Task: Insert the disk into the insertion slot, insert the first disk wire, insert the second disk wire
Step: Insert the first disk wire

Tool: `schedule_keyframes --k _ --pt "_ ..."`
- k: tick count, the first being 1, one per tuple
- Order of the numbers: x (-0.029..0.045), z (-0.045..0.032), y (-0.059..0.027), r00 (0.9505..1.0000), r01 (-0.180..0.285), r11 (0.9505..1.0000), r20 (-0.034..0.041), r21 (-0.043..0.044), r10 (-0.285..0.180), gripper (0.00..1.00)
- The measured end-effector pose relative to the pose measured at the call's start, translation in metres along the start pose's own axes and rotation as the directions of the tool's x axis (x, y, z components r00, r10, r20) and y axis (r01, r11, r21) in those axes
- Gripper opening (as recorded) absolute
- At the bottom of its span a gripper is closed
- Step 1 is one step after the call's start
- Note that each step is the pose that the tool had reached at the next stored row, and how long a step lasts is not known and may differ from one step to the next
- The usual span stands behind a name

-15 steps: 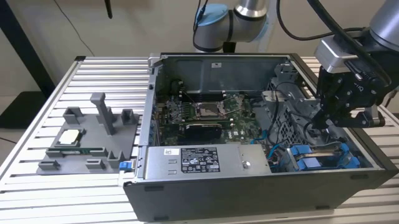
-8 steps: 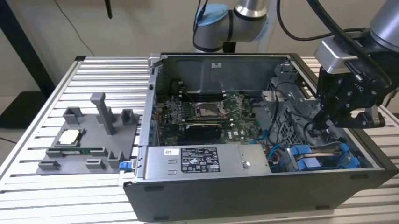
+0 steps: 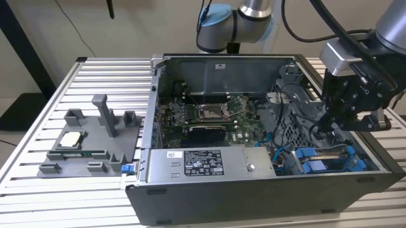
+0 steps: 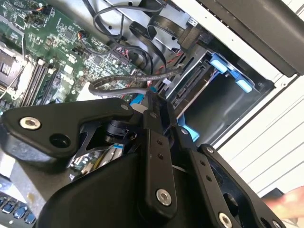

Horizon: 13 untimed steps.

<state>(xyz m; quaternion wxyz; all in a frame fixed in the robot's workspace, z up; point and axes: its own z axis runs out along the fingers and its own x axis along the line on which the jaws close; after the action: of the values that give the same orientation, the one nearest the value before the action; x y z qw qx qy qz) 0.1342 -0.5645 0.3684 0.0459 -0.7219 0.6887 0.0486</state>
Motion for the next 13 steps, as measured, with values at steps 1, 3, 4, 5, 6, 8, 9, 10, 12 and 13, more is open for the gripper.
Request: schedule_keyframes --k 1,3,4,5,6,8,9,10,12,13 --pt "0.0001 0.0010 -0.0001 1.0000 0.000 1.0000 -0.0004 0.0000 0.000 0.19" --pt "0.0009 0.0028 -0.0010 1.0000 0.000 1.0000 -0.0017 -0.0001 0.000 0.19" --pt "0.0014 0.0034 -0.0016 1.0000 0.000 1.0000 -0.0039 -0.0002 0.000 0.19" --pt "0.0022 0.0037 -0.0028 1.0000 0.000 1.0000 -0.0072 -0.0003 0.000 0.19" --pt "0.0037 0.0041 -0.0041 1.0000 0.000 1.0000 -0.0097 -0.0004 0.000 0.19" --pt "0.0066 0.0045 -0.0059 0.9999 0.000 1.0000 -0.0148 -0.0007 0.000 0.19" --pt "0.0079 0.0048 -0.0070 0.9998 0.000 1.0000 -0.0185 -0.0009 0.000 0.19" --pt "0.0089 0.0050 -0.0084 0.9997 0.000 1.0000 -0.0225 -0.0011 0.000 0.19" --pt "0.0106 0.0056 -0.0114 0.9995 0.000 1.0000 -0.0326 -0.0015 0.000 0.19" --pt "0.0110 0.0061 -0.0128 0.9993 0.000 1.0000 -0.0367 -0.0017 0.000 0.19"
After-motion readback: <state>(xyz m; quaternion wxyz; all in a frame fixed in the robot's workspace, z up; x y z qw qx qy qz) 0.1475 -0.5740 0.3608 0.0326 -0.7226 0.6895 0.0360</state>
